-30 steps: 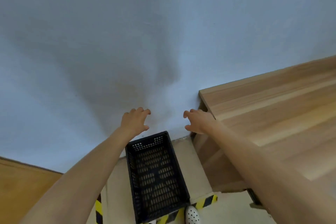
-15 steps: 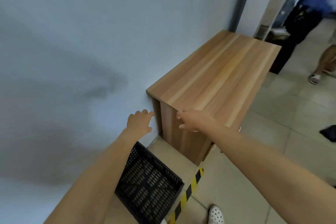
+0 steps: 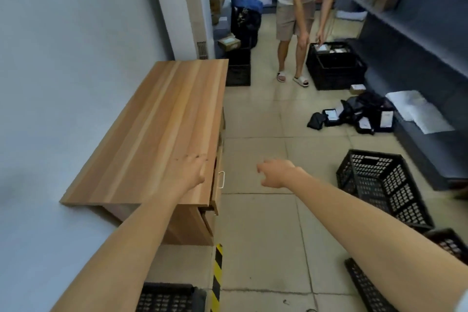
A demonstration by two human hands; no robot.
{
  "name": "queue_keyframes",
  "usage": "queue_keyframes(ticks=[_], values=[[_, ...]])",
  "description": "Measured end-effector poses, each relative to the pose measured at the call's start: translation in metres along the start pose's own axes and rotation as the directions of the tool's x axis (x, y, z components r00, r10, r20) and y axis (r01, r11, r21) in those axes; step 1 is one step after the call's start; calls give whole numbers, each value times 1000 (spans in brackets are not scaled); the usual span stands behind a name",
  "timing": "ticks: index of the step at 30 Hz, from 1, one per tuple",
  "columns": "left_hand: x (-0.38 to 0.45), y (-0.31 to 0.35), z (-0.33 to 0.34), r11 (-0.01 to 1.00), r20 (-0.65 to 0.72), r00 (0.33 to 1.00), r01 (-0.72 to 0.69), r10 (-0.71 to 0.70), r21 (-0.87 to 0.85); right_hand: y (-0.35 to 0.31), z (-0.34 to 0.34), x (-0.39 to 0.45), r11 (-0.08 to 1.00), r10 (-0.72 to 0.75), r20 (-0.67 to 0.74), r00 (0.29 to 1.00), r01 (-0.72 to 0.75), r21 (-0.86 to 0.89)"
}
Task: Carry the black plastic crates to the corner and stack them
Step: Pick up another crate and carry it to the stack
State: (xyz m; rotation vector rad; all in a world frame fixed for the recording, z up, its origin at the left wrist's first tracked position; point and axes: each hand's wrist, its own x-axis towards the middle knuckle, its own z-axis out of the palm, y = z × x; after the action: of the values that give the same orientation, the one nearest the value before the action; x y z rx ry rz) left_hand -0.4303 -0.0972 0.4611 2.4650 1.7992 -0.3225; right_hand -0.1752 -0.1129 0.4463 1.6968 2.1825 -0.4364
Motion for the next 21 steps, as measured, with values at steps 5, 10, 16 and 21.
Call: queue_keyframes(ticks=[5,10,16,21], values=[[76,134,-16,970,38,976,-219,217,104,139,22,-39,982,169,28,985,-171,86],[134,265,-37,896,41,914,-403,403,187,260,56,-93,924,345,61,937,-350,156],[181,388,-51,779,77,816,-571,572,259,362,90,-157,816,515,127,848,-530,229],[222,455,-60,718,105,759,-644,642,264,414,107,-177,725,614,150,775,-629,282]])
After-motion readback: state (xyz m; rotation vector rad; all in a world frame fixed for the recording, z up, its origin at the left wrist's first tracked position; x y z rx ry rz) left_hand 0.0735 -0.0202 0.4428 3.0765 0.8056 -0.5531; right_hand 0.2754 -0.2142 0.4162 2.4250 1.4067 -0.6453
